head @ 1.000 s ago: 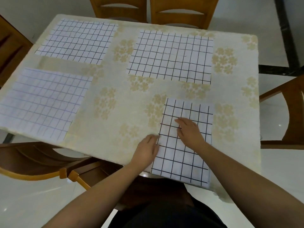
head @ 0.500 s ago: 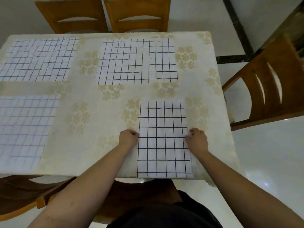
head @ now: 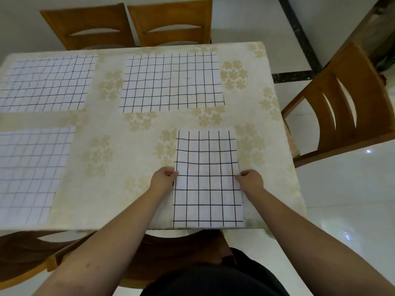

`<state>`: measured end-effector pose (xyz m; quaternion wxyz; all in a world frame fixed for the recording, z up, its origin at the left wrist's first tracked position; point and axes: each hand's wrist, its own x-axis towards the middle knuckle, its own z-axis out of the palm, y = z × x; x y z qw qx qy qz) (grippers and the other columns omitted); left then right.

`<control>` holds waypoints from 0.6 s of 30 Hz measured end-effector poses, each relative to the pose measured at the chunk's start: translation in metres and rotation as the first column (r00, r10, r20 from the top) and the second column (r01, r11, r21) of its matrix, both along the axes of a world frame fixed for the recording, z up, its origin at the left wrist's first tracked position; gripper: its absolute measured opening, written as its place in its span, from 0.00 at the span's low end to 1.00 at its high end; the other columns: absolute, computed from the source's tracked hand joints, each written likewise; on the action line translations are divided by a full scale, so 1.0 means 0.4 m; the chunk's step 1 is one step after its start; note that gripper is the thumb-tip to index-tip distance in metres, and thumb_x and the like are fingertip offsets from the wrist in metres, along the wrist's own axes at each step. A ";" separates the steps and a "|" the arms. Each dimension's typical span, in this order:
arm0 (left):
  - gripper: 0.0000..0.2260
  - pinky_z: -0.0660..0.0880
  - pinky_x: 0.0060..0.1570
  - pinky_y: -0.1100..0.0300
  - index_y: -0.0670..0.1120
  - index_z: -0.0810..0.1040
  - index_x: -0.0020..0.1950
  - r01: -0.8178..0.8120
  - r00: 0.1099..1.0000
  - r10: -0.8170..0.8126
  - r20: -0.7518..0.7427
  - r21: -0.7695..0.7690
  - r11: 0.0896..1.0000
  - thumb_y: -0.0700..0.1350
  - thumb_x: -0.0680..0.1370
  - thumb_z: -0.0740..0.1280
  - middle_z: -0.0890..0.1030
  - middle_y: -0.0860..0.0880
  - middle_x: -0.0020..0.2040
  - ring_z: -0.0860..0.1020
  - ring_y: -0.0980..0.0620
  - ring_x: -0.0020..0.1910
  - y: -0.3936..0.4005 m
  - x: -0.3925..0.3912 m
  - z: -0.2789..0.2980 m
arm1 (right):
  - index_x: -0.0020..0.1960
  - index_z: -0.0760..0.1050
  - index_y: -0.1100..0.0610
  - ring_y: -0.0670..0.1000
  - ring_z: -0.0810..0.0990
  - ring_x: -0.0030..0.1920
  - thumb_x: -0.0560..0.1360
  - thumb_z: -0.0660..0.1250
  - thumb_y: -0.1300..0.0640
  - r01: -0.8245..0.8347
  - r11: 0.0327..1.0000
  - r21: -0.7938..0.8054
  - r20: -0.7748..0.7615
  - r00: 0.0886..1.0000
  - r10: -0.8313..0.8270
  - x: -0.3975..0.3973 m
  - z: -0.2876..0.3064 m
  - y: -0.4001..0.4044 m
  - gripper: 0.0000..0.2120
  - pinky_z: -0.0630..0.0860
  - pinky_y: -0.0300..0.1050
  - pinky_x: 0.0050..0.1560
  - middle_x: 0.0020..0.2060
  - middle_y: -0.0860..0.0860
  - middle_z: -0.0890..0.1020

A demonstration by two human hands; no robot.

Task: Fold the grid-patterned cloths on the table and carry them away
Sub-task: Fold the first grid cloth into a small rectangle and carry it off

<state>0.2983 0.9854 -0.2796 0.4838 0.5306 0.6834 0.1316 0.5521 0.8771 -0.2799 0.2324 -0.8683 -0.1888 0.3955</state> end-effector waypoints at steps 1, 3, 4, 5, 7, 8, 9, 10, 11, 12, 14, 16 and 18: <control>0.08 0.74 0.45 0.59 0.44 0.78 0.54 -0.028 0.998 0.029 0.052 -0.020 0.999 0.45 0.77 0.70 0.82 0.45 0.50 0.79 0.48 0.45 -0.005 -0.006 -0.002 | 0.59 0.78 0.62 0.57 0.80 0.53 0.74 0.70 0.58 0.020 1.000 0.021 -0.006 1.000 -0.020 0.001 0.001 -0.003 0.15 0.73 0.43 0.49 0.55 0.58 0.82; 0.09 0.74 0.41 0.63 0.45 0.76 0.55 -0.059 0.992 0.063 0.111 -0.046 0.997 0.44 0.77 0.70 0.81 0.46 0.48 0.79 0.50 0.43 -0.016 -0.014 -0.001 | 0.58 0.76 0.60 0.56 0.80 0.49 0.74 0.71 0.56 0.061 0.995 0.074 -0.037 0.998 -0.058 0.005 0.001 -0.005 0.15 0.75 0.45 0.49 0.54 0.56 0.82; 0.10 0.75 0.40 0.63 0.45 0.76 0.57 -0.069 0.988 0.076 0.131 -0.058 0.996 0.43 0.77 0.70 0.81 0.46 0.48 0.79 0.50 0.43 -0.022 -0.016 0.001 | 0.58 0.75 0.59 0.56 0.80 0.47 0.73 0.72 0.56 0.080 0.992 0.101 -0.069 0.995 -0.073 0.005 0.003 -0.005 0.16 0.76 0.46 0.49 0.54 0.56 0.81; 0.12 0.76 0.41 0.62 0.45 0.75 0.59 -0.085 0.982 0.096 0.164 -0.075 0.994 0.43 0.77 0.70 0.81 0.46 0.48 0.79 0.50 0.43 -0.026 -0.018 0.001 | 0.59 0.74 0.59 0.56 0.80 0.47 0.73 0.72 0.56 0.100 0.987 0.123 -0.104 0.991 -0.087 0.005 0.003 -0.005 0.18 0.77 0.48 0.49 0.54 0.55 0.80; 0.14 0.77 0.44 0.58 0.46 0.74 0.62 -0.110 0.964 0.134 0.231 -0.112 0.988 0.41 0.77 0.70 0.81 0.46 0.47 0.79 0.48 0.43 -0.033 -0.020 0.002 | 0.63 0.72 0.58 0.56 0.79 0.48 0.73 0.73 0.55 0.123 0.977 0.174 -0.163 0.982 -0.095 0.003 0.007 -0.008 0.21 0.78 0.51 0.52 0.54 0.55 0.79; 0.14 0.77 0.44 0.58 0.46 0.74 0.62 -0.118 0.956 0.146 0.255 -0.121 0.986 0.40 0.77 0.69 0.81 0.46 0.46 0.79 0.48 0.43 -0.035 -0.021 0.004 | 0.64 0.71 0.57 0.56 0.79 0.48 0.73 0.72 0.55 0.118 0.973 0.201 -0.175 0.981 -0.083 0.002 0.011 -0.011 0.22 0.78 0.52 0.53 0.53 0.55 0.78; 0.14 0.77 0.43 0.59 0.46 0.74 0.62 -0.124 0.947 0.154 0.280 -0.124 0.985 0.40 0.77 0.69 0.81 0.46 0.45 0.79 0.48 0.43 -0.037 -0.020 0.006 | 0.65 0.70 0.55 0.56 0.79 0.47 0.74 0.72 0.54 0.103 0.970 0.221 -0.176 0.982 -0.064 0.001 0.016 -0.012 0.22 0.77 0.51 0.52 0.53 0.55 0.77; 0.14 0.78 0.44 0.59 0.46 0.74 0.62 -0.131 0.941 0.163 0.298 -0.124 0.984 0.40 0.77 0.69 0.81 0.47 0.44 0.80 0.48 0.43 -0.036 -0.020 0.007 | 0.66 0.70 0.54 0.55 0.78 0.46 0.74 0.71 0.54 0.086 0.967 0.239 -0.175 0.984 -0.044 0.000 0.022 -0.014 0.22 0.77 0.50 0.50 0.52 0.55 0.77; 0.14 0.78 0.45 0.58 0.47 0.74 0.62 -0.136 0.936 0.168 0.311 -0.122 0.983 0.40 0.77 0.69 0.81 0.48 0.42 0.80 0.49 0.43 -0.035 -0.020 0.008 | 0.66 0.70 0.52 0.54 0.78 0.45 0.75 0.71 0.54 0.070 0.964 0.255 -0.174 0.984 -0.026 -0.001 0.028 -0.014 0.22 0.76 0.48 0.49 0.52 0.54 0.76; 0.15 0.78 0.46 0.57 0.47 0.74 0.63 -0.138 0.932 0.168 0.320 -0.116 0.984 0.41 0.77 0.69 0.81 0.50 0.40 0.81 0.50 0.42 -0.035 -0.020 0.011 | 0.66 0.71 0.51 0.53 0.77 0.43 0.75 0.70 0.55 0.059 0.960 0.273 -0.173 0.985 -0.011 -0.001 0.033 -0.014 0.21 0.76 0.47 0.47 0.51 0.54 0.76; 0.15 0.76 0.46 0.57 0.48 0.74 0.64 -0.131 0.928 0.157 0.337 -0.099 0.986 0.40 0.77 0.69 0.78 0.55 0.33 0.78 0.53 0.39 -0.031 -0.025 0.016 | 0.65 0.72 0.50 0.50 0.76 0.37 0.76 0.69 0.56 0.053 0.950 0.309 -0.184 0.983 0.005 -0.002 0.046 -0.016 0.18 0.75 0.44 0.40 0.47 0.52 0.77; 0.16 0.74 0.46 0.59 0.50 0.73 0.64 -0.122 0.927 0.135 0.351 -0.059 0.991 0.41 0.78 0.68 0.75 0.57 0.30 0.76 0.56 0.36 -0.026 -0.035 0.028 | 0.64 0.74 0.51 0.49 0.74 0.33 0.76 0.69 0.57 0.071 0.937 0.341 -0.210 0.978 0.003 -0.001 0.056 -0.019 0.17 0.74 0.40 0.35 0.45 0.51 0.77; 0.17 0.75 0.48 0.59 0.53 0.73 0.64 -0.120 0.922 0.120 0.369 -0.024 0.992 0.41 0.78 0.69 0.76 0.56 0.32 0.78 0.57 0.38 -0.021 -0.044 0.049 | 0.64 0.73 0.50 0.49 0.75 0.35 0.76 0.69 0.58 0.105 0.925 0.365 -0.245 0.970 -0.014 0.000 0.065 -0.022 0.17 0.74 0.37 0.33 0.45 0.52 0.78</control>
